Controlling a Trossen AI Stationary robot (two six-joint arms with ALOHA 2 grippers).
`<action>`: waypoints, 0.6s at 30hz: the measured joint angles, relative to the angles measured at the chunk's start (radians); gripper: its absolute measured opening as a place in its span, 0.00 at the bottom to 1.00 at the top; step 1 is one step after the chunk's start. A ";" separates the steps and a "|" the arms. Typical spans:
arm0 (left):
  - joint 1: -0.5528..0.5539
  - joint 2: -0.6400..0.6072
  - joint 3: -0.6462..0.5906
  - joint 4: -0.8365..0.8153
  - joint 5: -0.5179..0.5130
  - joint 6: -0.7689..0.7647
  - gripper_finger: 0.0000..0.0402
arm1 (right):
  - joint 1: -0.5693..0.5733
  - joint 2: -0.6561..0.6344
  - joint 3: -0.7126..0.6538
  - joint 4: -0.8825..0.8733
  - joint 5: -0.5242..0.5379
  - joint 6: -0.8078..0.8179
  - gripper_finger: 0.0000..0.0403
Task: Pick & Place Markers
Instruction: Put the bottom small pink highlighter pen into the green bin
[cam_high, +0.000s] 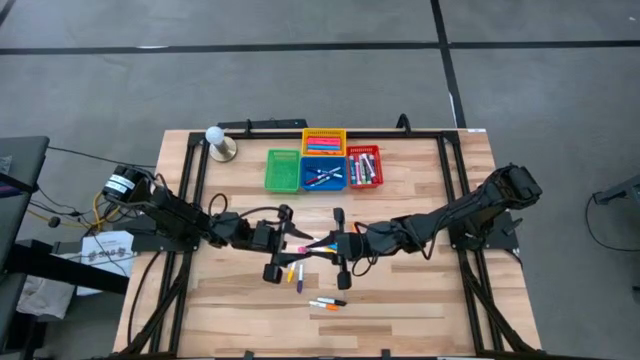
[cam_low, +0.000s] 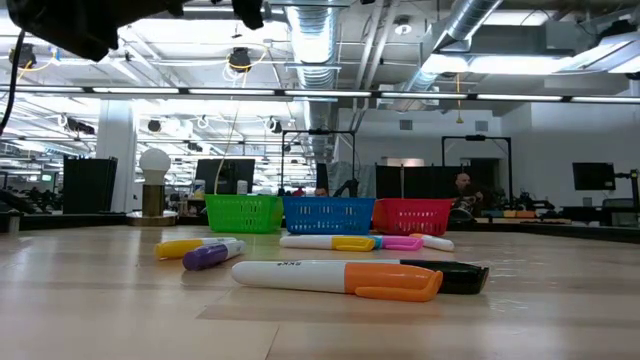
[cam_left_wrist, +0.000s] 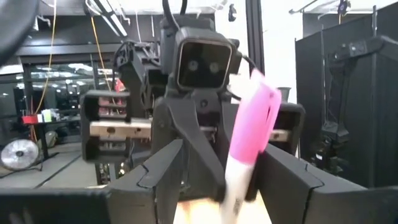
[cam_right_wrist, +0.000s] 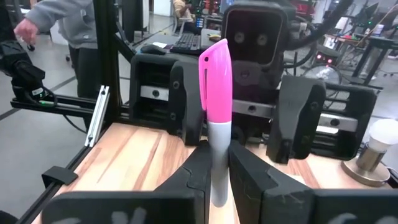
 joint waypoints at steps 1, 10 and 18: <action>0.000 0.000 0.005 0.000 0.000 0.000 0.46 | 0.000 0.000 0.000 -0.001 0.000 0.000 0.08; 0.000 0.000 0.012 -0.003 -0.001 0.000 0.46 | 0.001 0.000 0.000 -0.004 -0.002 0.000 0.08; 0.000 0.000 0.012 -0.006 -0.001 0.000 0.33 | 0.001 0.000 0.000 -0.007 -0.003 -0.002 0.13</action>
